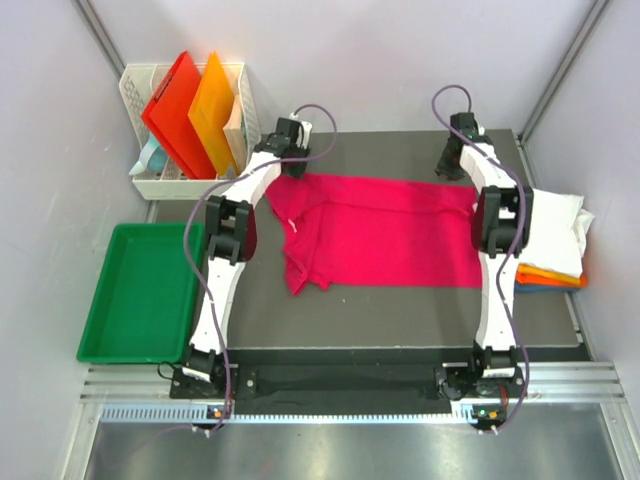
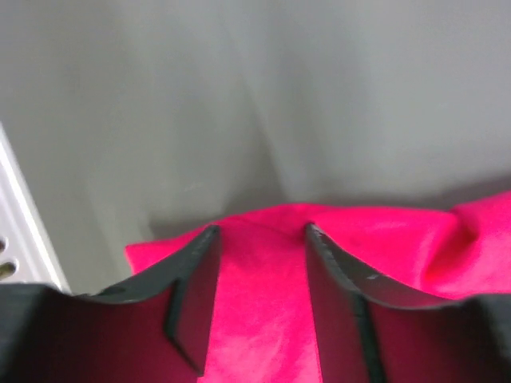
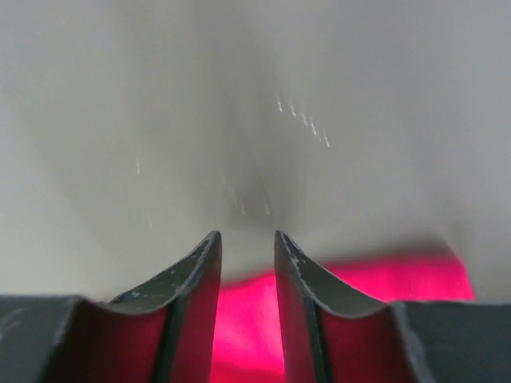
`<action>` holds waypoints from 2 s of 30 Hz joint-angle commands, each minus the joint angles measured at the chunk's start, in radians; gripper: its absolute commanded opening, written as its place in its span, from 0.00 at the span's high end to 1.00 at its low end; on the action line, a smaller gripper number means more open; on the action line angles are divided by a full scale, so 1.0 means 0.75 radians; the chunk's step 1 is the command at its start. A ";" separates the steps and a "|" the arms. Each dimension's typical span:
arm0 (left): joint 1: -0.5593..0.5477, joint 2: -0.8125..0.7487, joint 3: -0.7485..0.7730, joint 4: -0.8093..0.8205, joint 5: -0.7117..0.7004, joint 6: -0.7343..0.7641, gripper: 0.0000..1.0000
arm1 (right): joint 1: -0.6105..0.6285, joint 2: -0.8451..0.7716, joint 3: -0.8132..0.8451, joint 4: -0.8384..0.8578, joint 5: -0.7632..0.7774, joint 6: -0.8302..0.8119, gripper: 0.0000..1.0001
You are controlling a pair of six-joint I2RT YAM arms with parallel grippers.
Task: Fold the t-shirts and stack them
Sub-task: Fold the flattened tshirt in 1/3 of the way, then grap the side of the flattened tshirt closest away from the robot with both arms
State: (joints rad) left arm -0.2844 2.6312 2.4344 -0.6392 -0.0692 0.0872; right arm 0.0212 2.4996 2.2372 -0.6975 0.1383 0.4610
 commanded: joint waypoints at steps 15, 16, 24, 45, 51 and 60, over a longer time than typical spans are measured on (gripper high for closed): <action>-0.003 -1.399 -1.415 0.345 0.131 -0.157 0.29 | 0.454 -1.458 -1.225 0.480 0.374 -0.114 0.63; -0.003 -1.438 -1.506 0.335 0.151 -0.155 0.29 | 0.473 -1.508 -1.285 0.482 0.390 -0.101 0.63; -0.001 -1.868 -1.891 0.353 0.152 -0.147 0.24 | 0.865 -1.923 -1.729 0.345 0.637 0.115 0.63; 0.275 -1.868 -2.902 1.946 0.385 0.053 0.01 | 1.684 -2.065 -1.674 -0.546 1.538 0.866 0.48; 0.312 -1.739 -2.895 2.066 0.274 0.060 0.01 | 1.757 -1.948 -1.590 -0.759 1.599 1.103 0.46; 0.338 -1.490 -2.826 2.257 0.238 -0.061 0.01 | 1.761 -1.883 -1.519 -0.676 1.618 1.028 0.43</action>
State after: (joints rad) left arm -0.0368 1.4590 0.2989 0.8761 0.1337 0.0849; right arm 1.3262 1.0733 1.0420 -1.2079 1.3003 1.2392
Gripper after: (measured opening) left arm 0.987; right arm 0.565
